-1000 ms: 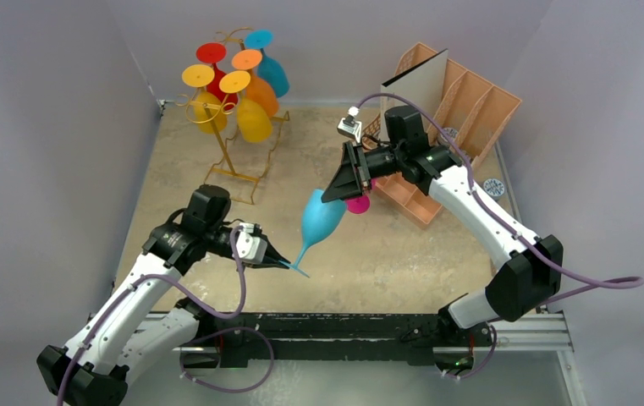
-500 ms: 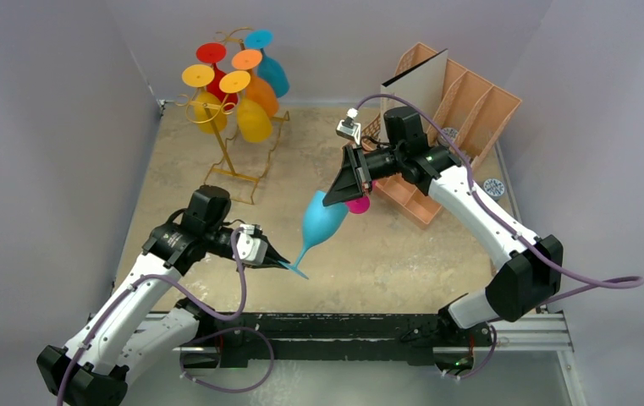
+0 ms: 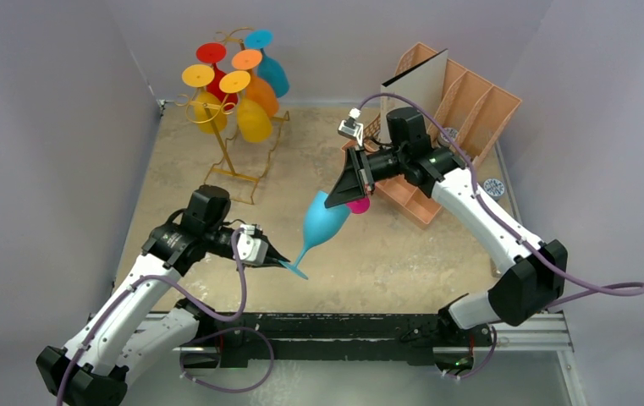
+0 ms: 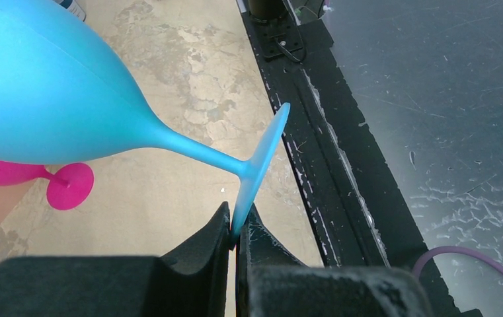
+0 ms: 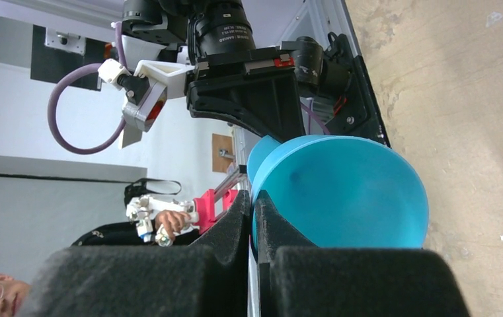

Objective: Take the wine glass off the wine glass rack
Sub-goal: Place the wine glass at the center of the board.

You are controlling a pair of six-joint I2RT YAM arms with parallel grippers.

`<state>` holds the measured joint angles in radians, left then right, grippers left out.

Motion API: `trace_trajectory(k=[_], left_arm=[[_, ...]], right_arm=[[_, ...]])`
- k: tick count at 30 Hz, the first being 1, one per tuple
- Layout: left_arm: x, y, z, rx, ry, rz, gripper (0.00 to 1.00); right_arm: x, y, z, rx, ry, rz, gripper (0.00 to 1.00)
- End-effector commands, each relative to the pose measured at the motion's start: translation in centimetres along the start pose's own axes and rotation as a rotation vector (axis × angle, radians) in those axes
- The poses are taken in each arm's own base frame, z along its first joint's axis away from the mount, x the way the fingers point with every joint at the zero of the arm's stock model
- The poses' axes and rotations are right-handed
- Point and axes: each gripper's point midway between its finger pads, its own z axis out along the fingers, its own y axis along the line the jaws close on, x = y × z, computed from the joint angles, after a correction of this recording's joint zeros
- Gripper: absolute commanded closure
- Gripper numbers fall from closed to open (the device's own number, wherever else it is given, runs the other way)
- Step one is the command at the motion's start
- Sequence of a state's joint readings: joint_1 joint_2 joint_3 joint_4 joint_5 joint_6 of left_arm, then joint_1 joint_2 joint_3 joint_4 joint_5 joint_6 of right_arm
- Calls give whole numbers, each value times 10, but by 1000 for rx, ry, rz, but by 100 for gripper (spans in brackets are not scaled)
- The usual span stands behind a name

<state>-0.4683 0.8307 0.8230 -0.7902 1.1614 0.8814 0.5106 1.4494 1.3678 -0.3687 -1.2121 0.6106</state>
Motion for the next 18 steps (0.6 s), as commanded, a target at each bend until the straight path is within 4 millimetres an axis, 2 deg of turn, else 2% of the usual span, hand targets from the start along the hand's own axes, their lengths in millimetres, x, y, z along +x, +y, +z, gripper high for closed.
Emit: trace_trajectory(k=[1, 7, 8, 10, 17, 18], left_arm=[[-8, 13, -4, -52, 18, 37, 97], [-9, 13, -5, -59, 21, 40, 89], [-9, 13, -5, -60, 21, 39, 84], [-9, 13, -6, -61, 20, 42, 82], [-9, 16, -9, -91, 42, 57, 57], [-9, 17, -10, -98, 47, 60, 49]], right_arm=[[13, 18, -2, -24, 17, -50, 100], [13, 16, -2, -10, 9, -56, 100], [13, 15, -2, -7, 7, -58, 100], [11, 15, -2, 2, -1, -63, 100], [11, 6, -3, 64, -29, -63, 100], [12, 3, -3, 82, -30, -65, 100]])
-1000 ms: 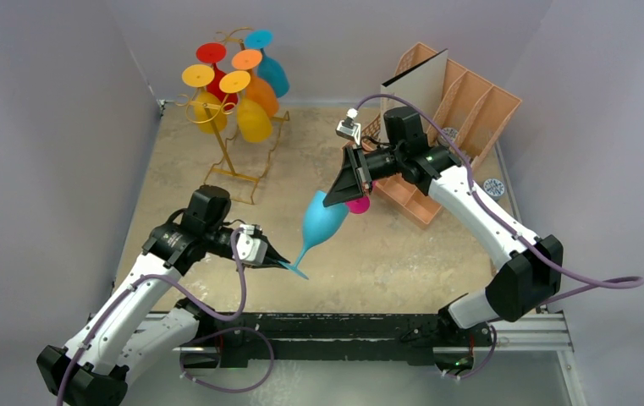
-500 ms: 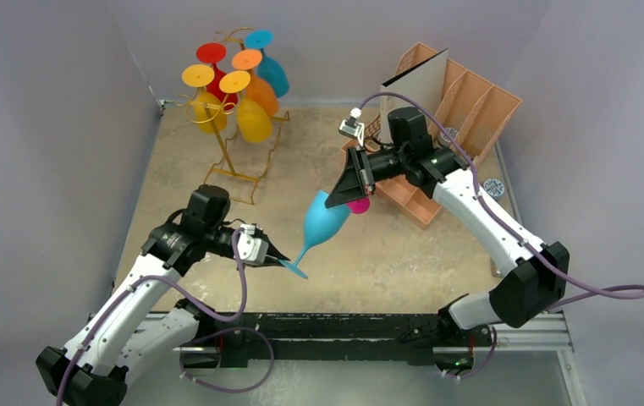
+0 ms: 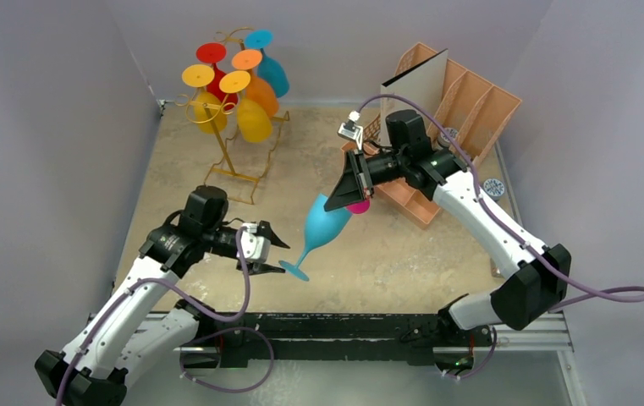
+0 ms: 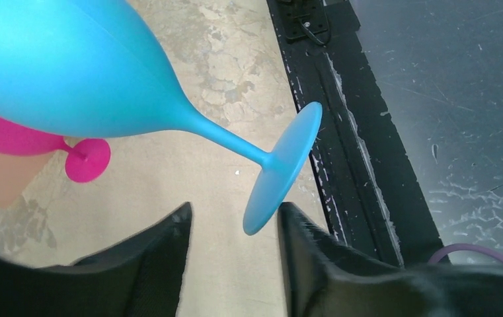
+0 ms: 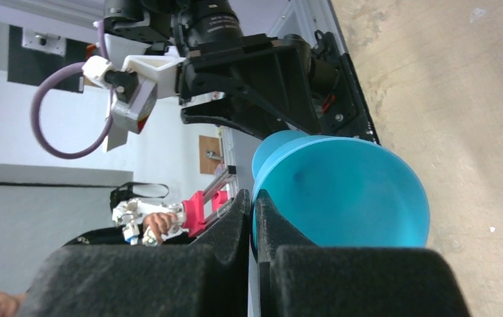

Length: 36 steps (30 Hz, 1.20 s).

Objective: Take the wine glass off the wine glass rack
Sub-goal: Place the wine glass at the center of the board.

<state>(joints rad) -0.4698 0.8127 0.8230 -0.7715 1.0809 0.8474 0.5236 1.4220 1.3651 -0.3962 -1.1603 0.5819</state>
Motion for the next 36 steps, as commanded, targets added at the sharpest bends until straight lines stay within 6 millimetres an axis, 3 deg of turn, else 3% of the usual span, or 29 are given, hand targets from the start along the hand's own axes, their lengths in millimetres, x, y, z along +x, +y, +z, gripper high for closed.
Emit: trace_trajectory(k=[1, 8, 11, 17, 23, 30, 36], left_arm=[[-15, 10, -6, -47, -4, 62, 42], [-19, 22, -12, -152, -5, 81, 23], [-23, 35, -17, -245, -11, 86, 20], [-28, 85, -51, -638, -18, -79, 17], [-27, 108, -76, -858, -36, -294, 15], [-27, 116, -78, -889, -20, -432, 13], [-24, 121, -90, -975, -20, -490, 6]], right_arm=[[10, -1, -5, 61, -13, -38, 100], [18, -32, -10, 229, -33, -23, 100], [21, -60, -21, 401, -70, -26, 100], [30, -111, -58, 738, -152, -84, 100], [29, -153, -108, 1077, -296, -55, 100], [6, -170, -143, 1285, -437, -105, 100], [-9, -182, -144, 1317, -457, -123, 100]])
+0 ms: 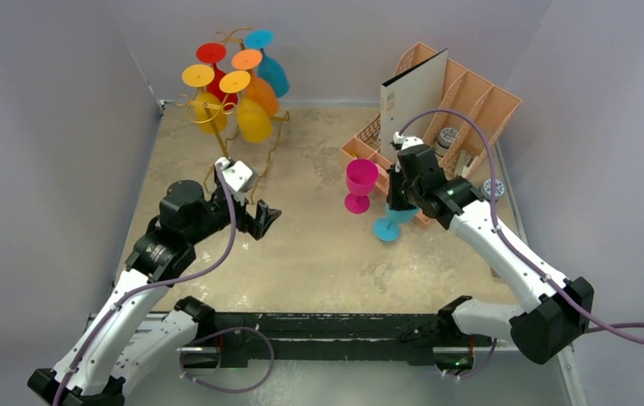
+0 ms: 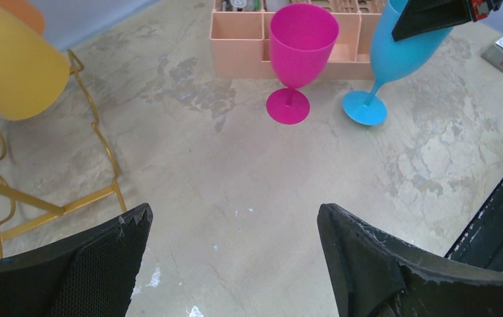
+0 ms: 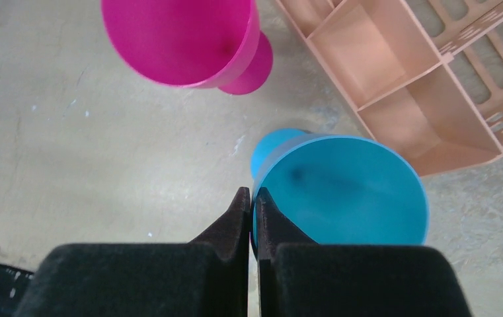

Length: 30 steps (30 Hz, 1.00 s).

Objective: Take the wine glass off the wine glass rack
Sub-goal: Place the wine glass at the center of the board.

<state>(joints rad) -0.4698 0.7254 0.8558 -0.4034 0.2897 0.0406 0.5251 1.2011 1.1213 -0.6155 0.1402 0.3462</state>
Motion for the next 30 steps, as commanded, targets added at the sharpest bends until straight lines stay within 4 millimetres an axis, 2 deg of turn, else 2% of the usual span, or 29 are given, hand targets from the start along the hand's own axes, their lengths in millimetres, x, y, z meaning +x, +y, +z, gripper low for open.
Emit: trace_trajectory(k=[1, 7, 12, 17, 24, 30], left_arm=[[-17, 15, -10, -110, -37, -71, 5], [-20, 19, -17, -143, -60, -59, 2], [-17, 38, -24, -267, -62, -109, 2], [-16, 38, -24, -272, -57, -109, 1], [-16, 41, -24, -287, -57, -112, 1], [-15, 42, -24, -288, -52, -101, 1]], right_arm=[[-28, -7, 10, 67, -108, -12, 100], [-35, 1, 26, 19, -159, -41, 100], [-37, 1, 30, 11, -184, -83, 100], [-31, 4, 35, -7, -158, -102, 100], [-12, 6, 44, -26, -69, -136, 100], [-12, 0, 40, -2, -79, -155, 100]])
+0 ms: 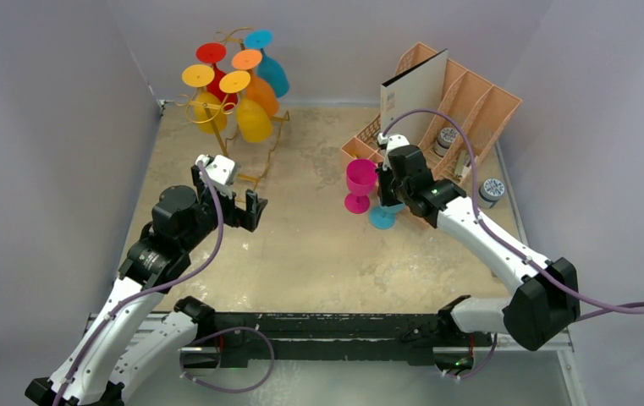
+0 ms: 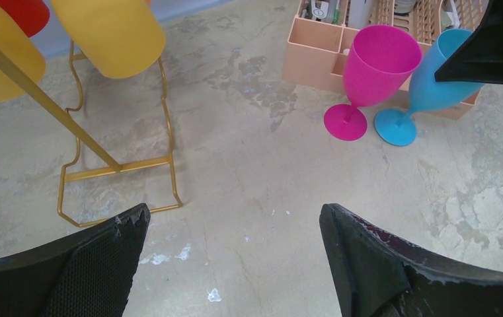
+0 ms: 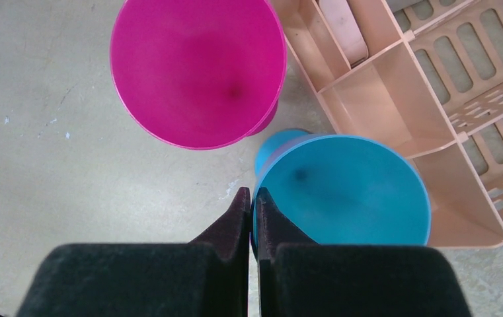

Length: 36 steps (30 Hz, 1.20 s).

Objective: Take the wine glass off the wine glass rack
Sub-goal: Place the wine glass at the center of the board.

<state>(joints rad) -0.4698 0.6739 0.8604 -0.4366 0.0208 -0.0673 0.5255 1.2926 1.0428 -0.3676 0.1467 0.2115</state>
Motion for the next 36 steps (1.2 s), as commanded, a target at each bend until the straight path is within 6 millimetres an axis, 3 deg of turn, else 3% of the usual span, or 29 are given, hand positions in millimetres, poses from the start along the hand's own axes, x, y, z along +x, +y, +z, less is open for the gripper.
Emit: trace_trajectory(k=[1, 11, 30, 34, 36], left_arm=[[-14, 3, -3, -16, -36, -1, 1], [-18, 11, -7, -72, -53, -33, 1], [-10, 21, -9, -130, -19, -36, 0], [3, 45, -13, -297, 25, -147, 0], [9, 47, -11, -310, 56, -142, 0]], right_arm=[[1, -3, -6, 12, -3, -35, 100], [20, 4, 6, -25, 71, -35, 94], [4, 12, -8, -62, 47, -10, 80], [-11, 17, -18, -77, 5, 36, 71], [-20, 18, -24, -79, -22, 46, 68]])
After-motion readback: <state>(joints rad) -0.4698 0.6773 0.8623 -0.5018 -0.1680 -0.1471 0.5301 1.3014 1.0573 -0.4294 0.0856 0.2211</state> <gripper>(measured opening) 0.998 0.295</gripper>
